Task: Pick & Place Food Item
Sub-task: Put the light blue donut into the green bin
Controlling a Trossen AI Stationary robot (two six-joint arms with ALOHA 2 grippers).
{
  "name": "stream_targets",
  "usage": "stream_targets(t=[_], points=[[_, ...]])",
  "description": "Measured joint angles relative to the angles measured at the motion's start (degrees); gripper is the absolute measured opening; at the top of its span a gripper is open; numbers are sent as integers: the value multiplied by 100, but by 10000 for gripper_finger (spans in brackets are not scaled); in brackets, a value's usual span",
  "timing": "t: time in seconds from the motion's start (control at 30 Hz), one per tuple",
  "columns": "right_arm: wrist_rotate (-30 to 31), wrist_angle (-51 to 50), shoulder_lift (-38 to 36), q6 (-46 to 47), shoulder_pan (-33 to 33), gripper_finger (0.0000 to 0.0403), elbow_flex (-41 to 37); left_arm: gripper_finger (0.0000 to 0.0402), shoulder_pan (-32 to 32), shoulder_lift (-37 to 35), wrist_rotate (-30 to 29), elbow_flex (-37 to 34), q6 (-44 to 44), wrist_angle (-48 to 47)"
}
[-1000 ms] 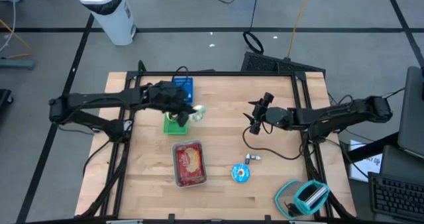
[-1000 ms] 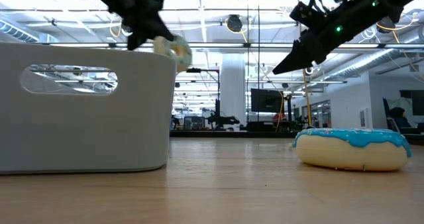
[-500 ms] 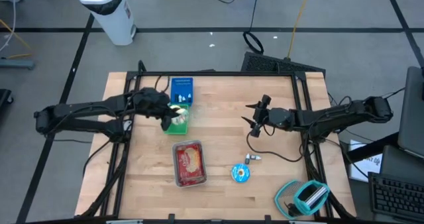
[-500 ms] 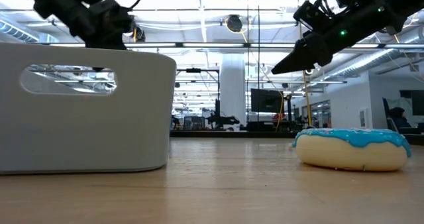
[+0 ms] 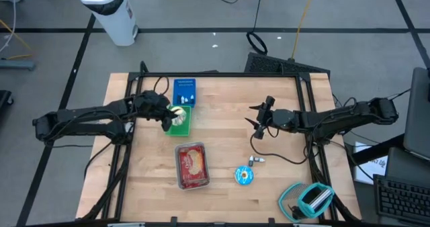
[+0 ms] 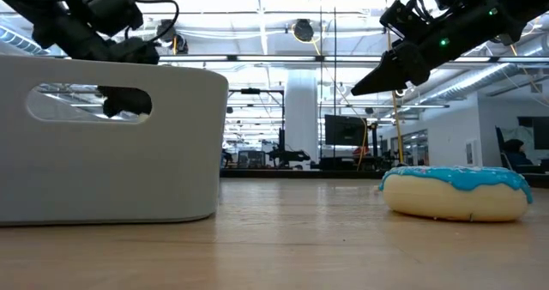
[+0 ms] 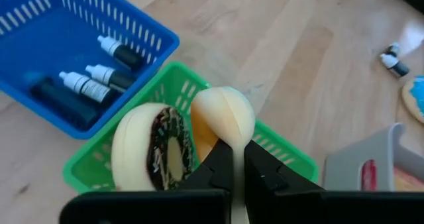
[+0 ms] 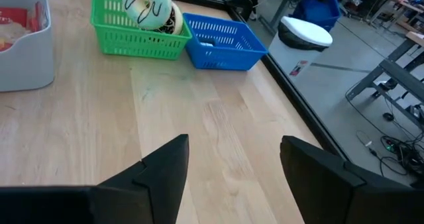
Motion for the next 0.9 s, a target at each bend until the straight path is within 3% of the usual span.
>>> stream_targets(t=[0.33,0.9], points=[[0,0,0,-35,0,223,0,8,-3,2,325,-427,-26,887],[1,0,0,-46,0,220,0,9,-1,83,36,-942,-17,1386]])
